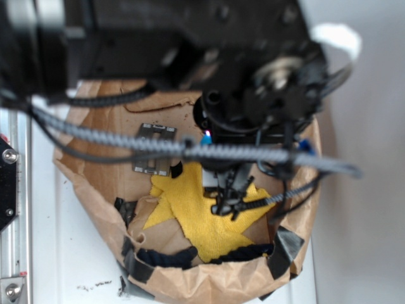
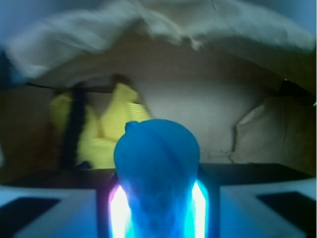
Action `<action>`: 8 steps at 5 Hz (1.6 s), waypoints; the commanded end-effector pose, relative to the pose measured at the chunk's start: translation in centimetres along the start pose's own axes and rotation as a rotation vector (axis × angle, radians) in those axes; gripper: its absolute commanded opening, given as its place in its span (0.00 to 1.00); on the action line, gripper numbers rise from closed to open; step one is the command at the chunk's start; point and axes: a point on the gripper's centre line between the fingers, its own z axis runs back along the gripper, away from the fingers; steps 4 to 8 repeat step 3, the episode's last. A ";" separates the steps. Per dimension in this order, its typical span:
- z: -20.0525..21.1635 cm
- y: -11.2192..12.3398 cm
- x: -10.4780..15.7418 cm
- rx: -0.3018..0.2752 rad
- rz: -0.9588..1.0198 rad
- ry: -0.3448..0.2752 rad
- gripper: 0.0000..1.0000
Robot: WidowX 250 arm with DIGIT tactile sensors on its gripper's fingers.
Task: Grab the blue ball.
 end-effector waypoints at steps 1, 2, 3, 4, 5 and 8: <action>6.5 0.2 -1.2 0.010 0.017 -0.079 0.00; 6.7 0.3 -2.4 0.025 0.001 -0.066 0.00; 6.6 0.1 -2.7 0.085 -0.041 -0.066 0.00; 6.6 0.1 -2.7 0.085 -0.041 -0.066 0.00; 6.6 0.1 -2.7 0.085 -0.041 -0.066 0.00; 6.6 0.1 -2.7 0.085 -0.041 -0.066 0.00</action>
